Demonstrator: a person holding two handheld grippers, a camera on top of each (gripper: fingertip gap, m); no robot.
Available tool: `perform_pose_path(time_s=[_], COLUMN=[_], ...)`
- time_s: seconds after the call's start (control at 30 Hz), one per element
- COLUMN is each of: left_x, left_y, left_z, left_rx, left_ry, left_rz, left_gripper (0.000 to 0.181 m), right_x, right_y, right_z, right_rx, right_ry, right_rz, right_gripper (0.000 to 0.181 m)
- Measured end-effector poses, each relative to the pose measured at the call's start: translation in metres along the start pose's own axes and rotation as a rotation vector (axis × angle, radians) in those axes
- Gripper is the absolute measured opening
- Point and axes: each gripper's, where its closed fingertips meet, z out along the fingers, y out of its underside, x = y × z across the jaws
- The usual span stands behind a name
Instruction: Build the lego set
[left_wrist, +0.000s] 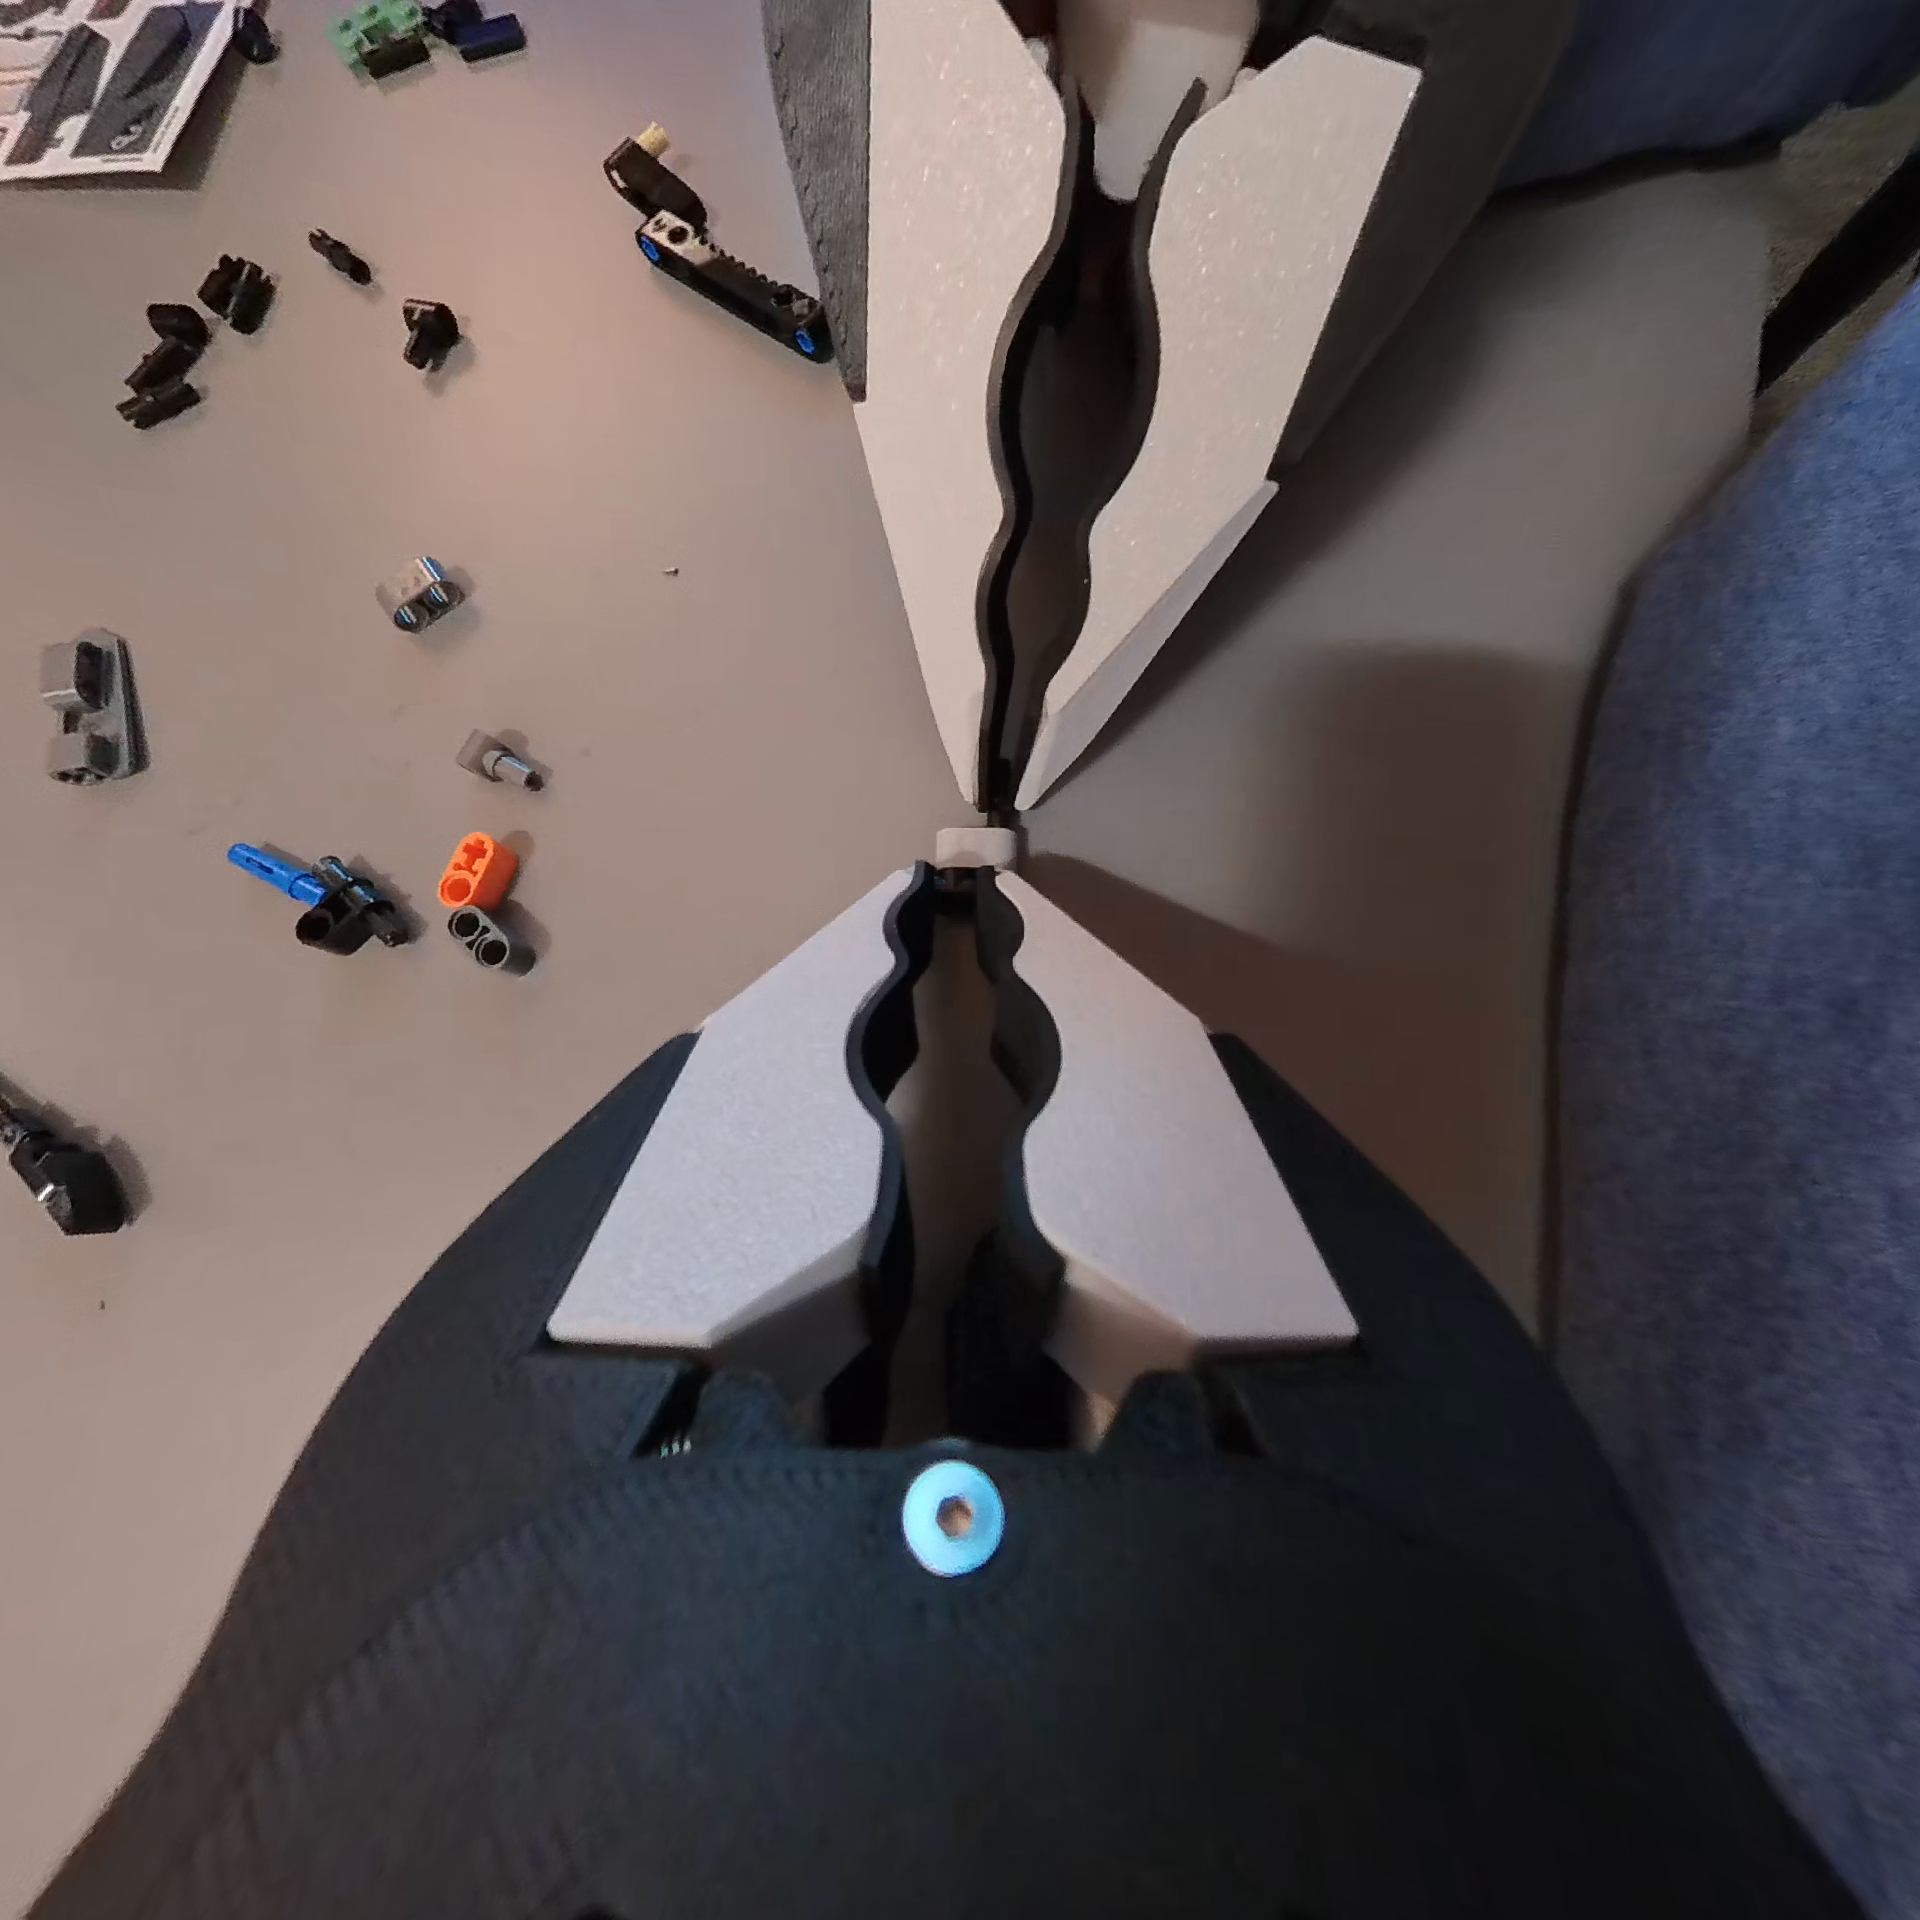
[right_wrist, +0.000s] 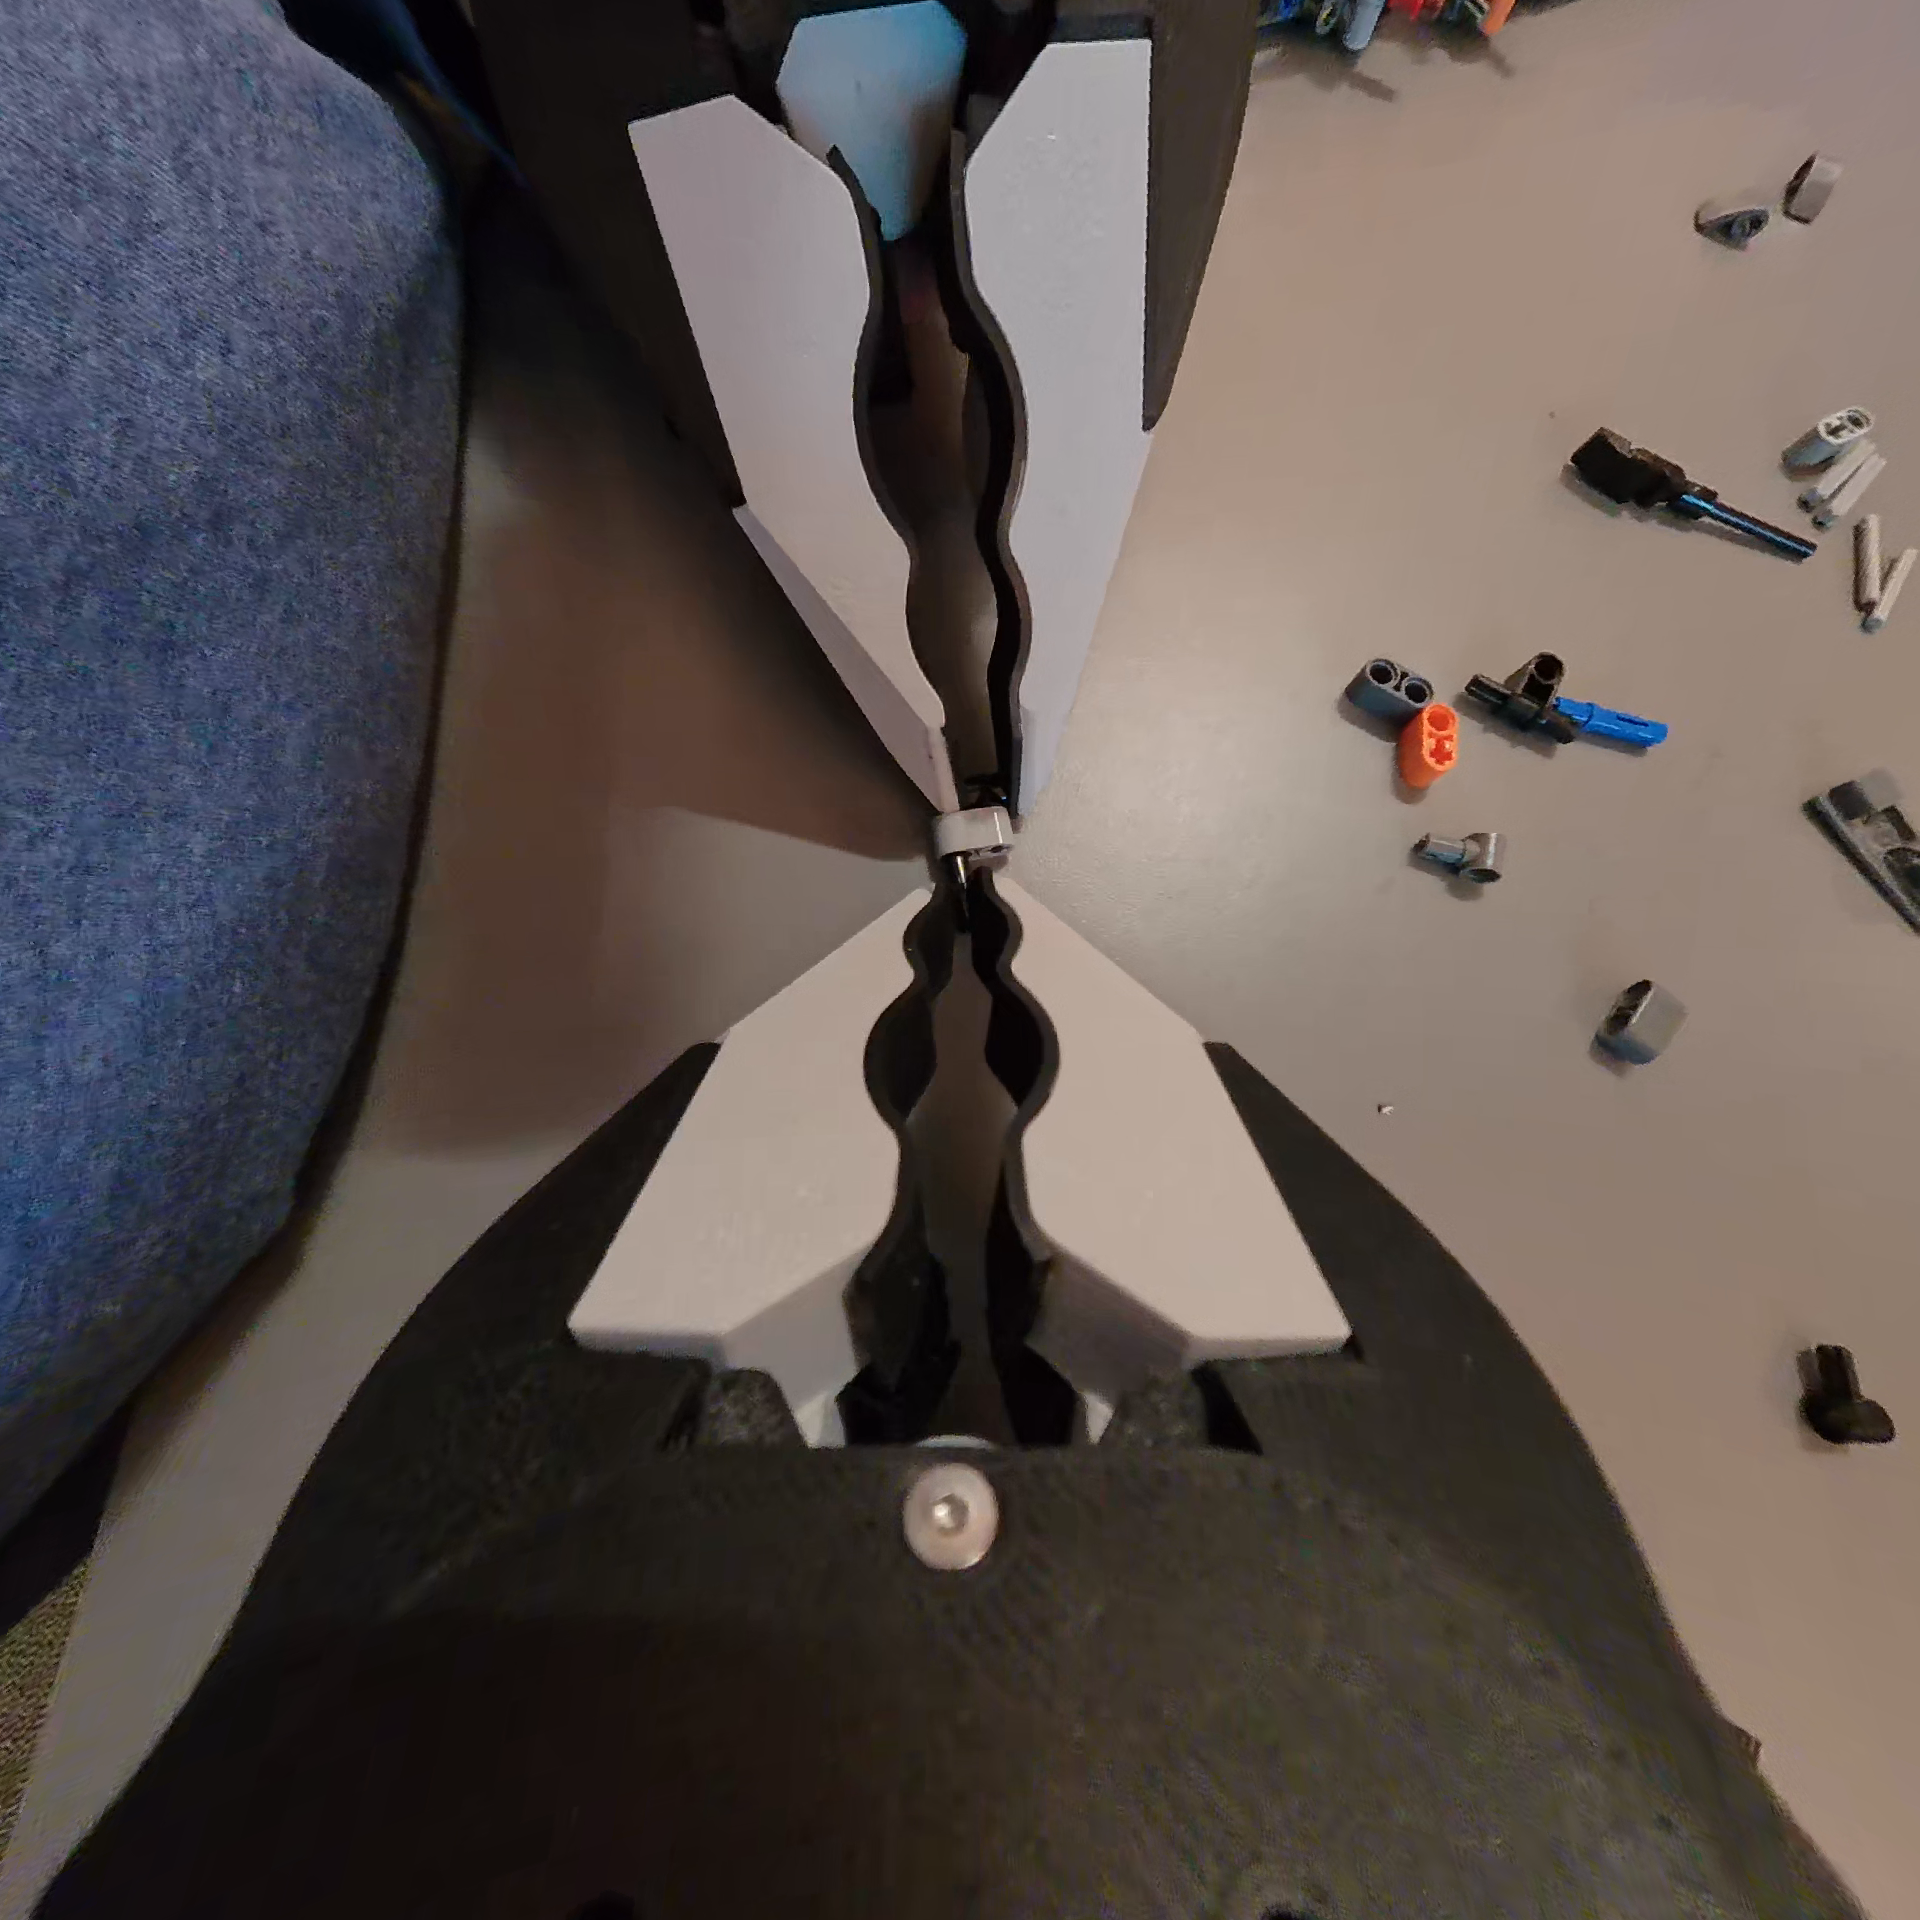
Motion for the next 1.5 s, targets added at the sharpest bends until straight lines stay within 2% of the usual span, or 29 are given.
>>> perform_pose_path(time_s=[0.47,0.67,1.0,1.5], left_x=[-0.0029,-0.0027,-0.0025,-0.0026], left_y=[-0.0004,0.0009,0.0022,0.0022], left_z=[-0.0024,-0.0021,-0.0017,-0.0020], left_rx=[-0.070,-0.033,-0.003,0.002], left_ry=[-0.109,-0.080,-0.019,0.023], left_rz=[-0.005,-0.041,-0.131,-0.147], left_gripper=[0.005,0.006,0.006,0.005], right_x=[0.0025,0.0028,0.0027,0.0023], right_y=[-0.0025,-0.0026,-0.0023,-0.0034], right_z=[0.0022,0.0027,0.0036,0.0046], right_rx=[-0.056,-0.003,-0.004,-0.014], right_ry=[0.233,0.109,-0.095,-0.203], right_rz=[0.001,0.116,0.224,0.109], right_gripper=[0.000,0.000,0.000,0.000])
